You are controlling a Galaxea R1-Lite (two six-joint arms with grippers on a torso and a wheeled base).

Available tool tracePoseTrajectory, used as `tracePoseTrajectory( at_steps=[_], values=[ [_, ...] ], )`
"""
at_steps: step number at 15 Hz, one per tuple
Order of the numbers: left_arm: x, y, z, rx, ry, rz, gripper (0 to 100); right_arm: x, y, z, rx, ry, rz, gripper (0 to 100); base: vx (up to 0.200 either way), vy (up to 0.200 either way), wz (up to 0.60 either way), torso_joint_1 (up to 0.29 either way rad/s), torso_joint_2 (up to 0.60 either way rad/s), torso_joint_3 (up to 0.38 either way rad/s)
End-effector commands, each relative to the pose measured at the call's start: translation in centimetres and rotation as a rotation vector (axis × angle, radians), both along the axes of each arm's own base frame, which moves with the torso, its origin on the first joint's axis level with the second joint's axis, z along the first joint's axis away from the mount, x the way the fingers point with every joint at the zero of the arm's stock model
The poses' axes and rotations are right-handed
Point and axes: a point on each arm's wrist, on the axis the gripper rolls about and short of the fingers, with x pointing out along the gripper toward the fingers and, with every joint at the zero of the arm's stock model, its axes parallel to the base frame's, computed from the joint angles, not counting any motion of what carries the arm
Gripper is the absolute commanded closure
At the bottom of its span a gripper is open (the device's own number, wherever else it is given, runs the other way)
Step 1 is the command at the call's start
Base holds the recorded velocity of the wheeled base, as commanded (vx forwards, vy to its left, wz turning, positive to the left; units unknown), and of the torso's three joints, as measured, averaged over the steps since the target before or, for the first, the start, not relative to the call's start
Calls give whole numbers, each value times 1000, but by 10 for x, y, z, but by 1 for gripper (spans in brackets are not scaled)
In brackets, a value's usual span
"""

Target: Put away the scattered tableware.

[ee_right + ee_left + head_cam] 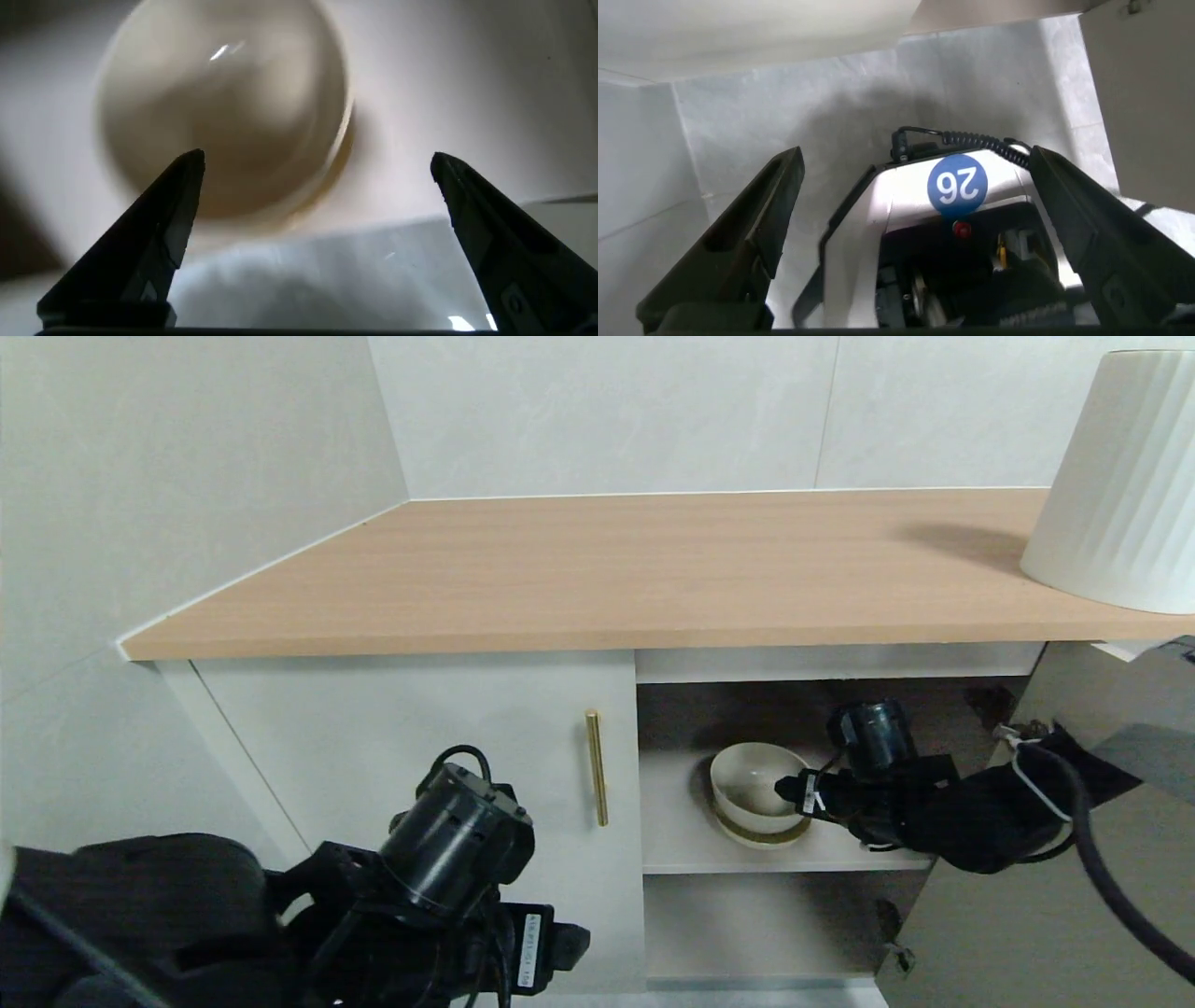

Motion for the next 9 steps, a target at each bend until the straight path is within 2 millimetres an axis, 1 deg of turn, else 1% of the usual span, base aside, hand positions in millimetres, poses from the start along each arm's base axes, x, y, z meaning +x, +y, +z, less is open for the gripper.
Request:
tracePoseTrajectory(
  at_steps=[1, 2, 3, 4, 5, 6, 7, 8, 9],
  values=[
    [-17, 23, 34, -51, -70, 9, 0, -52, -16, 49, -6, -66, 190, 0, 0, 0, 0, 0, 0, 0],
    [-19, 29, 39, -58, -79, 23, 0, -70, -20, 60, 3, -77, 271, 0, 0, 0, 0, 0, 0, 0],
    [-19, 36, 42, -63, -88, 46, 0, -84, -20, 66, 16, -77, 311, 0, 0, 0, 0, 0, 0, 0],
    [-18, 42, 45, -63, -98, 62, 0, -91, -22, 68, 15, -69, 319, 0, 0, 0, 0, 0, 0, 0],
    [-20, 52, 50, -66, -127, 75, 0, -103, -25, 79, 16, -63, 327, 0, 0, 0, 0, 0, 0, 0],
    [-22, 54, 52, -67, -136, 72, 0, -106, -27, 82, 16, -59, 329, 0, 0, 0, 0, 0, 0, 0],
    [-30, 61, 53, -51, -154, 48, 0, -114, -31, 98, 16, -55, 315, 0, 0, 0, 0, 0, 0, 0],
    [-34, 64, 53, -41, -164, 32, 0, -122, -35, 109, 30, -47, 302, 0, 0, 0, 0, 0, 0, 0],
    [-35, 65, 54, -40, -170, 28, 0, -127, -37, 114, 35, -38, 298, 0, 0, 0, 0, 0, 0, 0]
  ],
)
